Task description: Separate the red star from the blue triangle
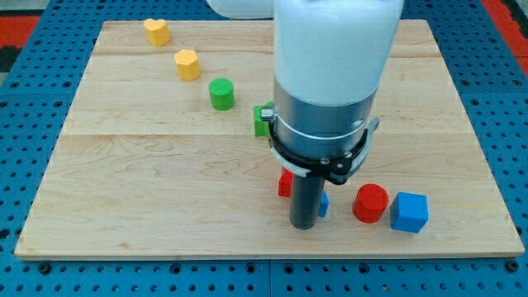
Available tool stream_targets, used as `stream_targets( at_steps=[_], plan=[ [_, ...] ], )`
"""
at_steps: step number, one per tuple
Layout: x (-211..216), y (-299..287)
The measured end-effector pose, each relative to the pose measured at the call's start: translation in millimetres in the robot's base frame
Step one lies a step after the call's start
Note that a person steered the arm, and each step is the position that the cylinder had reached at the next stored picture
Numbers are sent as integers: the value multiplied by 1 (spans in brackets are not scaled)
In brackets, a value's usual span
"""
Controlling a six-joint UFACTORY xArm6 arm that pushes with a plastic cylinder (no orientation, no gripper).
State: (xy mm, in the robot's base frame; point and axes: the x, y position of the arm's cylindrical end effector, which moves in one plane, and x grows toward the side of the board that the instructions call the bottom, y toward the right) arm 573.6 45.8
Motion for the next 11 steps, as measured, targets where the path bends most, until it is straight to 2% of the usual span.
stream_targets(
  at_steps=[1, 3, 5, 7, 8, 9, 10, 11],
  plan=[
    [-10, 3],
    [-8, -37],
    [-14, 6],
    [-54, -9],
    [-42, -11],
    [-40, -52],
    [-53, -62],
    [-61, -41]
  ],
)
